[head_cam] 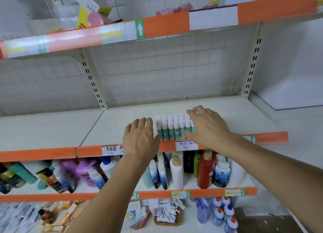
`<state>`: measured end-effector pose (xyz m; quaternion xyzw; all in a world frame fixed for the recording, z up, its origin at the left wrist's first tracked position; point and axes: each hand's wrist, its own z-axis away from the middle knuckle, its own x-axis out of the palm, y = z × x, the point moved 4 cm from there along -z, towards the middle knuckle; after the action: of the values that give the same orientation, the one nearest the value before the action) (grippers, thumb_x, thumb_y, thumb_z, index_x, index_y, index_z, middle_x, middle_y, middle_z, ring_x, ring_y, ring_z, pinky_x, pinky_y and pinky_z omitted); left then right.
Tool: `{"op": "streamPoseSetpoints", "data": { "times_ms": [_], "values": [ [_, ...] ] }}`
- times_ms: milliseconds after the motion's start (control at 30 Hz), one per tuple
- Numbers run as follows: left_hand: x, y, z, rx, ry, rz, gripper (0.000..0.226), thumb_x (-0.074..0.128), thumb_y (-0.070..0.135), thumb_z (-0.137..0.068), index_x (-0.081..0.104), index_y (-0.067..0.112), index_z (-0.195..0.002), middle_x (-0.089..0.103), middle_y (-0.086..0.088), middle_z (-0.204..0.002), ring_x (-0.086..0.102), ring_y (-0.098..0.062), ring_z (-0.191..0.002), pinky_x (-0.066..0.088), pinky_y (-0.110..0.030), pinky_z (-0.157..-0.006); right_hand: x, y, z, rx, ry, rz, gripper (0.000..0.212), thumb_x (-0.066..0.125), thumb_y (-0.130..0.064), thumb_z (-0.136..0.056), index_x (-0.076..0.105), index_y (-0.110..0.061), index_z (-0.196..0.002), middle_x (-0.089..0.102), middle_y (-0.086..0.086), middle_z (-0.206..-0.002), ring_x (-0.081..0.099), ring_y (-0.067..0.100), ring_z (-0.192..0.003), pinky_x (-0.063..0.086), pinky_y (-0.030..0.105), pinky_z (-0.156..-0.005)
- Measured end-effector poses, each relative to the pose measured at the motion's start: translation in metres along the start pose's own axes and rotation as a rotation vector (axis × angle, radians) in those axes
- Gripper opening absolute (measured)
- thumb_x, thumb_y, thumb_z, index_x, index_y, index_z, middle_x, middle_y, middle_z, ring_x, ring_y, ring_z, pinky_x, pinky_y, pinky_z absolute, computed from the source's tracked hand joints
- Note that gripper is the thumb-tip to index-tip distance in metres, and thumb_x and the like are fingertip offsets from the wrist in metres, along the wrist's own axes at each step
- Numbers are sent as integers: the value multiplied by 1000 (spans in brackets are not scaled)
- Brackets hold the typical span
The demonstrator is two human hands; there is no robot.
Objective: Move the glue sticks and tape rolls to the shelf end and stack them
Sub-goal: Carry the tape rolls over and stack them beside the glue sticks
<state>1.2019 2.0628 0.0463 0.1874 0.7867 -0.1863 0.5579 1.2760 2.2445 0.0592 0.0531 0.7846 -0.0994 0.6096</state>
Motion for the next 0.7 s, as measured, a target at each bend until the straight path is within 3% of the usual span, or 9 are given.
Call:
{"op": "streamPoseSetpoints", "data": {
  "times_ms": [233,367,467,533,600,700],
  "values": [
    [-4,-42,25,-200,-88,-48,48,26,50,-102,53,18,-125,58,0,-127,49,-23,-122,35,-36,-105,3,-77,-18,-284,-97,-89,63,48,-59,-94,45,-19,-141,46,4,-141,47,28,-128,36,38,-107],
    [-1,-83,45,-310,-192,-74,51,22,50,-102,54,18,-124,57,-4,-127,49,-26,-122,36,-39,-102,15,-129,-25,-430,-204,-94,66,45,-61,-95,41,-18,-144,44,7,-143,45,29,-129,37,40,-106],
    [1,-119,60,-408,-262,-75,56,19,54,-102,55,18,-124,56,-7,-130,48,-28,-123,37,-42,-100,27,-171,-32,-541,-290,-64,59,48,-60,-93,46,-19,-136,49,9,-135,49,30,-122,39,38,-95],
    [1,-145,70,-458,-276,-77,60,18,57,-101,53,16,-128,55,-9,-133,47,-29,-124,37,-43,-101,37,-199,-39,-586,-335,-46,46,52,-60,-89,50,-23,-117,52,7,-122,53,29,-112,37,35,-81],
    [-2,-172,80,-507,-282,-75,62,16,58,-101,52,16,-130,55,-9,-133,48,-29,-125,36,-44,-104,44,-227,-46,-622,-367,-48,41,53,-60,-88,49,-24,-108,52,6,-115,54,27,-105,34,33,-76],
    [-6,-214,94,-565,-279,-103,64,13,57,-101,53,16,-130,56,-9,-132,48,-29,-124,37,-44,-105,52,-272,-56,-686,-396,-45,50,53,-59,-89,52,-22,-123,52,7,-120,53,28,-109,43,37,-85]
  ]
}}
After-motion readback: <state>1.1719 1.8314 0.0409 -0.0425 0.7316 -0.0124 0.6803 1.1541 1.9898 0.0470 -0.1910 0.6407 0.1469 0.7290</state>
